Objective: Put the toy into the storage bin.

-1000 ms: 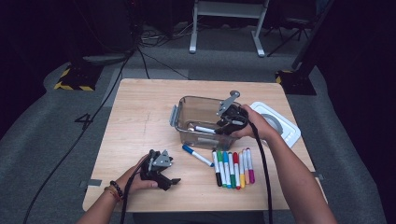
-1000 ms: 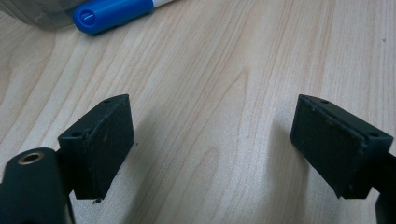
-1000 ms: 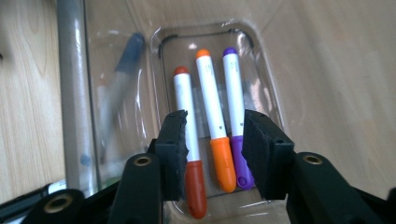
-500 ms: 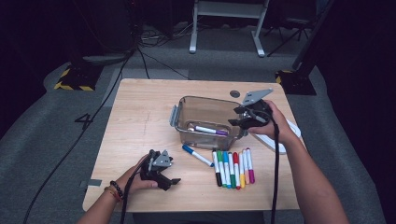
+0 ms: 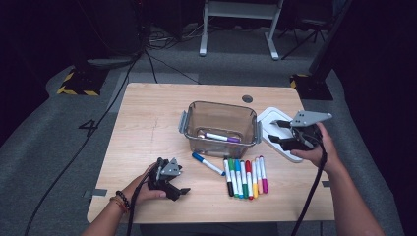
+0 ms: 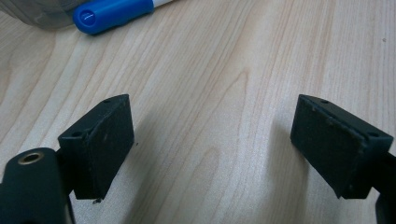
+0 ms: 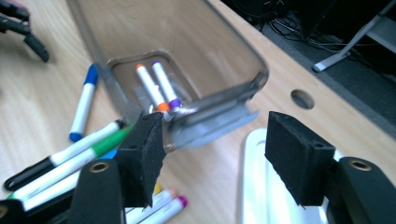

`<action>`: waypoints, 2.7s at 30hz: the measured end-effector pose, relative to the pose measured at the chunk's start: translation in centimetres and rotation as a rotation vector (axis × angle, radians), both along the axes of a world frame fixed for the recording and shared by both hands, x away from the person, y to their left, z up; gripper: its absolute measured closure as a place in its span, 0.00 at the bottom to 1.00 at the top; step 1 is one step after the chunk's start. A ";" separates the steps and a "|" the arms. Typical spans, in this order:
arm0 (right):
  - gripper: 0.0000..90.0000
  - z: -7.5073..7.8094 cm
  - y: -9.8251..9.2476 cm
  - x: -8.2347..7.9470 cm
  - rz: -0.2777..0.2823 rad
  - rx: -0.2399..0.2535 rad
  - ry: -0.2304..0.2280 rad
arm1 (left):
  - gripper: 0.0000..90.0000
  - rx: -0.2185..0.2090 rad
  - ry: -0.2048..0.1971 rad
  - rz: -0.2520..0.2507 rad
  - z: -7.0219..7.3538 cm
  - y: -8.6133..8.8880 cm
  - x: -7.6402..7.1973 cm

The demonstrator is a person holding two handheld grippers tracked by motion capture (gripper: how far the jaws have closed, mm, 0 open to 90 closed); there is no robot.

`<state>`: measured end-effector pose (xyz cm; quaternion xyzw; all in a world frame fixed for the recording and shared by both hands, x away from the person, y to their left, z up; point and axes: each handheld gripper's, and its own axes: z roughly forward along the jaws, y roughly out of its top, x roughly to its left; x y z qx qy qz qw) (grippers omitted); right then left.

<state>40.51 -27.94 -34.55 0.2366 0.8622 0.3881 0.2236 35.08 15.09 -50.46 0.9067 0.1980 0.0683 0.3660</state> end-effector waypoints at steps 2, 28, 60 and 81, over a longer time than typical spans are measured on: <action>0.39 -1.2 -0.6 -1.0 -0.009 0.009 0.012 | 0.15 -0.001 -0.001 -0.001 0.0 0.0 0.0; 0.32 -12.8 -0.5 -5.8 0.023 -0.008 0.213 | 0.15 -0.001 -0.001 0.000 0.0 0.0 0.0; 0.83 -14.3 -5.9 -4.5 -0.233 -0.007 0.265 | 0.15 -0.001 -0.001 0.002 0.0 0.0 0.0; 0.83 -12.9 -7.0 -4.0 -0.231 0.113 0.246 | 0.15 -0.001 -0.001 0.002 0.0 0.0 0.0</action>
